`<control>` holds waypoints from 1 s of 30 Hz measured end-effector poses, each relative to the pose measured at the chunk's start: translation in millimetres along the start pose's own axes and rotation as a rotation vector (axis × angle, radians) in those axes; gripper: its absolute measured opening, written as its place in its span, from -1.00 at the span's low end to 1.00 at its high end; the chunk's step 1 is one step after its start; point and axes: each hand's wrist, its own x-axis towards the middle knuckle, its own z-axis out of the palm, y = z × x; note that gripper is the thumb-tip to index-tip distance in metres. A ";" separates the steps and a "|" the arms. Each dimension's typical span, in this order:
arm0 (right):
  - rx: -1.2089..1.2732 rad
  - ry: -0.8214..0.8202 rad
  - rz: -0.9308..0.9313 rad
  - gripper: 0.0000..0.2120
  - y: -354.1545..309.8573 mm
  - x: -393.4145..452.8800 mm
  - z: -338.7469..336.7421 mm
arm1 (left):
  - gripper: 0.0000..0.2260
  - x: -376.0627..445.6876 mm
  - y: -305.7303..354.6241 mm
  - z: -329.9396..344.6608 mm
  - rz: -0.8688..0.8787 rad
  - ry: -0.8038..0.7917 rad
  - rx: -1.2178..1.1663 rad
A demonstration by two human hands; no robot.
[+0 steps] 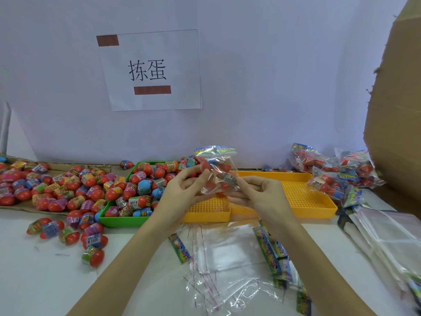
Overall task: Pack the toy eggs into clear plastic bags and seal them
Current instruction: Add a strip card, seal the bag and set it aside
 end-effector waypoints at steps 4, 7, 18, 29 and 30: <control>-0.016 0.037 -0.008 -0.79 -1.0 1.1 -3.1 | -0.71 1.3 -4.6 -9.1 -0.010 0.000 0.082; -0.030 -0.004 0.027 -0.73 -0.5 0.7 1.9 | -0.77 2.5 -6.6 -13.2 0.035 0.041 0.118; 0.008 -0.057 0.005 -0.77 -0.7 -0.8 -0.6 | -0.67 4.1 2.7 -19.8 -0.048 0.002 -0.006; 0.065 -0.013 -0.001 -0.65 -4.6 1.1 4.0 | -0.86 -1.9 3.9 -15.9 0.188 -0.105 0.472; 0.061 -0.012 -0.002 -0.64 -4.7 1.3 2.7 | -0.84 -1.8 3.1 -14.7 0.212 -0.084 0.499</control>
